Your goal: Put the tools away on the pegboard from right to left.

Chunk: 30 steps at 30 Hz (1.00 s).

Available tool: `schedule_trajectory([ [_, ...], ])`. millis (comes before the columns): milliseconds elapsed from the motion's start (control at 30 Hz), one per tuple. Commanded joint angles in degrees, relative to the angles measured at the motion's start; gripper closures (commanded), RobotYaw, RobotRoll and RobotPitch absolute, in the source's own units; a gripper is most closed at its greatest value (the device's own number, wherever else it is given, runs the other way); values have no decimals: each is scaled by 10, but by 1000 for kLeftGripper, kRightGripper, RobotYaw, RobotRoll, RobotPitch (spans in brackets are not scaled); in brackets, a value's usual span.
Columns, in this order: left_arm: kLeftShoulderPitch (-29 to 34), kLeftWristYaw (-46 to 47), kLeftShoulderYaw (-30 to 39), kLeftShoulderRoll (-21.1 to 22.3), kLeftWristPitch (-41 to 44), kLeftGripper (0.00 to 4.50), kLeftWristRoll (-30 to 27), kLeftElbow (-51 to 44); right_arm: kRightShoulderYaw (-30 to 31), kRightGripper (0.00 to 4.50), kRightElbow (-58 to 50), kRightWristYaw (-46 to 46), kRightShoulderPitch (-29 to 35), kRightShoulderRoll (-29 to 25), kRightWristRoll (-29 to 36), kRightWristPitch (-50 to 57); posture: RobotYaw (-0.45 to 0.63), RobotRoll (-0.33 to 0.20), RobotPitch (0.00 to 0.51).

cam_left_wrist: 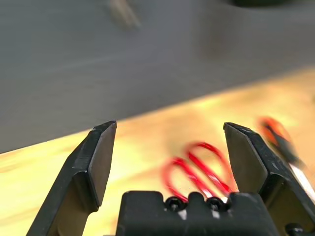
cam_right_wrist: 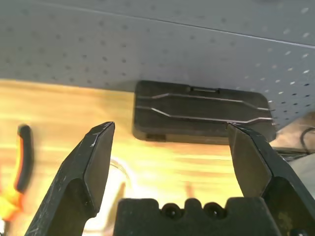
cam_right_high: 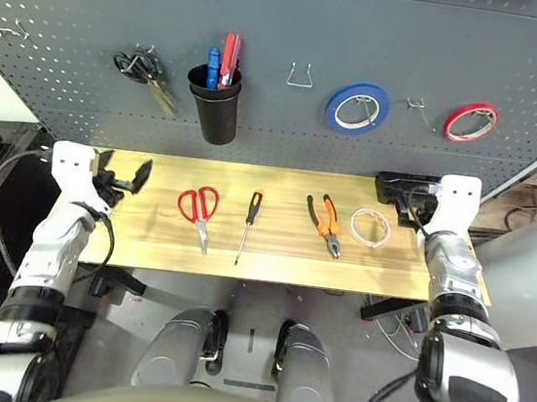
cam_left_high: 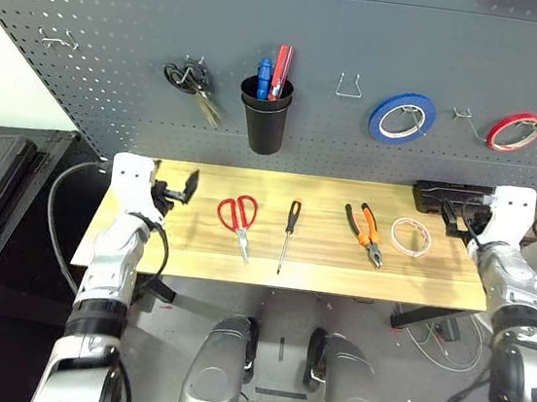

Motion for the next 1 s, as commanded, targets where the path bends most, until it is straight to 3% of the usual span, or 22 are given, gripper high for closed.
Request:
schedule_trajectory([
  [33,38,-55,-41,27,27,44,-4,-80,27,0,0,57,-6,-25,-21,22,151,0,188],
  [400,50,-109,-80,72,79,44,-6,-170,116,0,86,204,-94,-48,-95,52,180,0,260],
  [667,76,-114,-75,97,112,44,-13,-224,162,0,133,230,-133,-20,-142,79,217,0,314],
  [1000,100,-100,-66,103,150,44,-15,-276,198,0,156,218,-138,4,-191,84,270,0,335],
])
